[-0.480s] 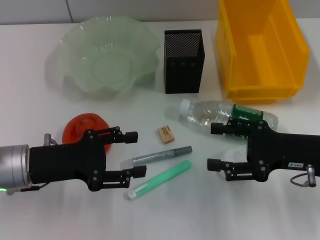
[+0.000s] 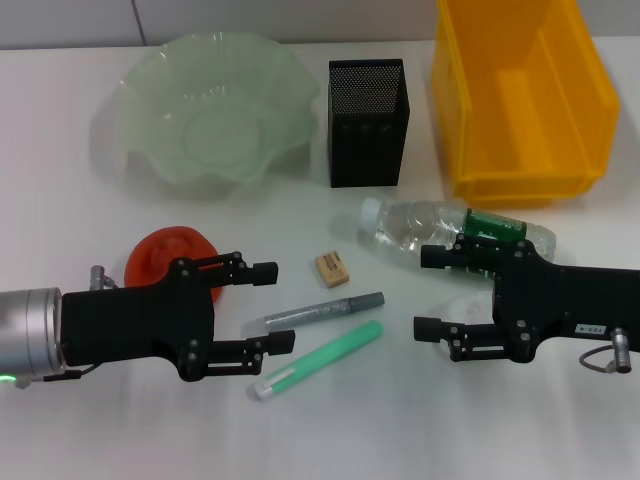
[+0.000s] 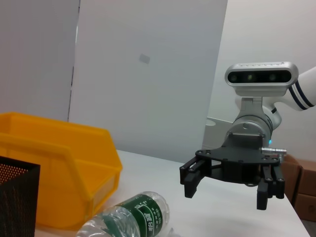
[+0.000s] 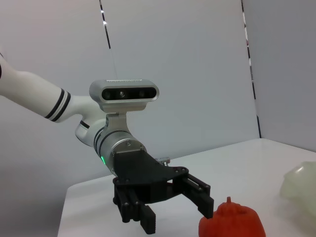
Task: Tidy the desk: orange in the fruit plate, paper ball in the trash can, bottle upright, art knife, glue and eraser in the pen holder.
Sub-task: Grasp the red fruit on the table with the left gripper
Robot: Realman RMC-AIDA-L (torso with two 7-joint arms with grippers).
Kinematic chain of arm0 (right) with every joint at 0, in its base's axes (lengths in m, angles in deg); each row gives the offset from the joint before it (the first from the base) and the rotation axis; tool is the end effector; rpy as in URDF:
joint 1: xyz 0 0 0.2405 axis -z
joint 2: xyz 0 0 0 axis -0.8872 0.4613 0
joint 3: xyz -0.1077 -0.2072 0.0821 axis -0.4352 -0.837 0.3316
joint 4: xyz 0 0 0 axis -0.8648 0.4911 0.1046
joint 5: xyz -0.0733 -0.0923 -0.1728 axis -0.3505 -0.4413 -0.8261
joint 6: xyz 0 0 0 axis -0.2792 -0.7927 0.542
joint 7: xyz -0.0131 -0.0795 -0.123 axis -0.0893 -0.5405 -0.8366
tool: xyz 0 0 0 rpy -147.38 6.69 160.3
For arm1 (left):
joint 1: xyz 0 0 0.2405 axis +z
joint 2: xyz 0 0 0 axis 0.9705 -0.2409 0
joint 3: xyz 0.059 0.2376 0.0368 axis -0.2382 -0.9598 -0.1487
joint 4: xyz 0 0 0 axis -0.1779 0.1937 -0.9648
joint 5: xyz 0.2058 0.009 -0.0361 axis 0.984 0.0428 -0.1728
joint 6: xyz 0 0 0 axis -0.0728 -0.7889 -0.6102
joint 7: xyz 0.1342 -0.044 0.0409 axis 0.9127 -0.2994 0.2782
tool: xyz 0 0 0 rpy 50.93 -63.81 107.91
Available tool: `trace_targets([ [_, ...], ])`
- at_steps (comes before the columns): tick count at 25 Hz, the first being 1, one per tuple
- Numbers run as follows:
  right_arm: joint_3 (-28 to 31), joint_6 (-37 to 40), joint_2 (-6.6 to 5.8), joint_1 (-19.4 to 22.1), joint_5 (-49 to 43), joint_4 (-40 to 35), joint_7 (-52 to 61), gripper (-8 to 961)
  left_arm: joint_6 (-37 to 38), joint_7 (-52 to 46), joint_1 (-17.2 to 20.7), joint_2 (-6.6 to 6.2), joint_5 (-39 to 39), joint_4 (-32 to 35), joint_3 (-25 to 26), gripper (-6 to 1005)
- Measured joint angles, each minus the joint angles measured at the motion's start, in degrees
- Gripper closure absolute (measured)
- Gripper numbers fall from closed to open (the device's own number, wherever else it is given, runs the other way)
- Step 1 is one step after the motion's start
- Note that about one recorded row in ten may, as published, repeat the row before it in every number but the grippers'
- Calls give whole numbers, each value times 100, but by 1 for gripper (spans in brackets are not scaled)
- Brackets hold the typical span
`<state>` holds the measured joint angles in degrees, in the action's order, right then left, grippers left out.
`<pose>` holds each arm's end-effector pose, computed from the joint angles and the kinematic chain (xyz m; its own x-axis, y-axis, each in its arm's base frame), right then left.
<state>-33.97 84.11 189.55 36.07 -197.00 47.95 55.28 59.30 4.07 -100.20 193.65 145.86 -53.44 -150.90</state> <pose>0.2595 0.2697 -0.0214 0.7807 -0.1776 -0.5991 -0.2587 -0.9646 -0.0511 -0.2692 0.2645 -0.0260 0.7995 0.1815 0.5725 0.2467 -0.9684 -0.0374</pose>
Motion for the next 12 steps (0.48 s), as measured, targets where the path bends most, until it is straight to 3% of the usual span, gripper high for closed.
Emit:
trace_targets([
  [12,5,-41,0,0,-1,-1,18,134,-203,36,36,-20,-4,6,225,264],
])
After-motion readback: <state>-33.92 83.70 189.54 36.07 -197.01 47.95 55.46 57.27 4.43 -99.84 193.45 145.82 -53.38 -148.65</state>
